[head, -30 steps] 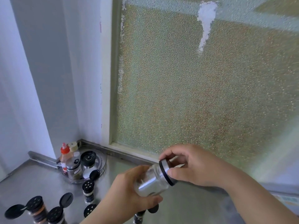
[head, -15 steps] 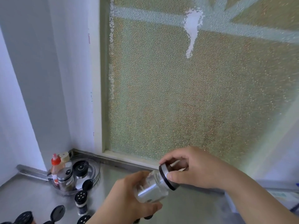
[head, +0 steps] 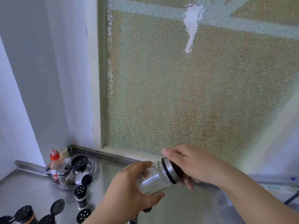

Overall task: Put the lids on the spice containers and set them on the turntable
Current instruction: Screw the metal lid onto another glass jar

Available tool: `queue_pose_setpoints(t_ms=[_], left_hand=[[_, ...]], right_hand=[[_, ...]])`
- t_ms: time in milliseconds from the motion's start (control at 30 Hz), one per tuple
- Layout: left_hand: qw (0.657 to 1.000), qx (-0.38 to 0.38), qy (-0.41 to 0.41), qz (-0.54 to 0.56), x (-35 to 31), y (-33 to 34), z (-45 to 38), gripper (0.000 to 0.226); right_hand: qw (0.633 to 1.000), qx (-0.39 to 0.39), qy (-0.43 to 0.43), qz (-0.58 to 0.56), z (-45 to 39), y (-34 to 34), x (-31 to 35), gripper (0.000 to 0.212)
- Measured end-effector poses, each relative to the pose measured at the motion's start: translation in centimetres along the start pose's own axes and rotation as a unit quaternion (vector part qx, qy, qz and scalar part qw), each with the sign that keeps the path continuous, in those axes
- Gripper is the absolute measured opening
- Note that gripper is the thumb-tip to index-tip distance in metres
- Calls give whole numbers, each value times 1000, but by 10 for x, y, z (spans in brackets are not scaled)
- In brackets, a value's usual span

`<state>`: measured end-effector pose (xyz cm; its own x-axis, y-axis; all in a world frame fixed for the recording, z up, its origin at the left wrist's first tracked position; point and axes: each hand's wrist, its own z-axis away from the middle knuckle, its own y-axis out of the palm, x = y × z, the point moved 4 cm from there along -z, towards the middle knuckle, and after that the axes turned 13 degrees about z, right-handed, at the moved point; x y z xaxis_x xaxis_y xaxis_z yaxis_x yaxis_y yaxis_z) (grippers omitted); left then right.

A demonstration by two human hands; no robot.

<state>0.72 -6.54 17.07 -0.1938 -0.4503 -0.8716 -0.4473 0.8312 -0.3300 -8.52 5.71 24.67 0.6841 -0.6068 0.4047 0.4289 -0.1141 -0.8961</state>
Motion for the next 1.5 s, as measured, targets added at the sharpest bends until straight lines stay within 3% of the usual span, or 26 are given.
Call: queue_pose_setpoints(t_ms=[100, 200, 267, 400, 500, 567, 667, 733, 800, 833, 900, 1000, 1100, 1200, 1300, 1400, 1500], left_hand=[[999, -9, -15, 29, 3, -4, 2, 56], [998, -11, -29, 49, 4, -9, 2, 48], [999, -4, -23, 37, 6, -10, 2, 47], [998, -32, 34, -52, 7, -10, 3, 59], [990, -46, 89, -103, 4, -9, 2, 61], [994, -32, 73, -77, 6, -9, 0, 60], [1000, -20, 4, -6, 12, -10, -1, 62], [1000, -26, 4, 5, 11, -11, -2, 65], [1000, -21, 12, -2, 10, -9, -2, 65], [1000, -18, 11, -1, 10, -8, -2, 66], [1000, -21, 7, 2, 10, -8, -1, 68], [1000, -29, 6, 4, 11, -12, -3, 68], [1000, -24, 8, 6, 10, -12, -4, 65], [999, -22, 1, 29, 8, -11, -4, 66], [998, -32, -11, 52, 10, -12, -4, 66], [998, -19, -19, 59, 12, -12, -3, 67], [998, -5, -22, 66, 11, -10, -2, 65]], right_hand=[[1000, 27, 0, 2, 2, -3, -3, 64], [995, 58, -69, 31, 7, -11, 1, 60], [991, 35, -83, 102, 7, -10, 4, 63], [998, 4, -39, 53, -1, 1, 7, 29], [999, 28, 17, 38, -10, 13, 1, 64], [997, 75, 33, 15, -9, 13, -2, 78], [993, 107, -40, 25, -3, 1, -2, 54], [995, 63, -60, 52, -1, -3, -3, 56], [996, 4, -59, 70, -6, 1, 1, 36], [997, -5, -53, 48, -8, 3, 3, 37], [999, 10, -42, 13, -7, 5, 0, 50], [995, 32, -74, 52, -4, -1, -2, 57], [995, -26, -74, 62, -5, -4, 5, 42], [998, -2, -60, 37, -5, -7, 5, 59], [995, 28, -87, 40, 2, -15, 6, 62], [994, -30, -73, 74, -1, -14, 8, 45], [998, -7, -39, 58, 0, -10, 6, 68]])
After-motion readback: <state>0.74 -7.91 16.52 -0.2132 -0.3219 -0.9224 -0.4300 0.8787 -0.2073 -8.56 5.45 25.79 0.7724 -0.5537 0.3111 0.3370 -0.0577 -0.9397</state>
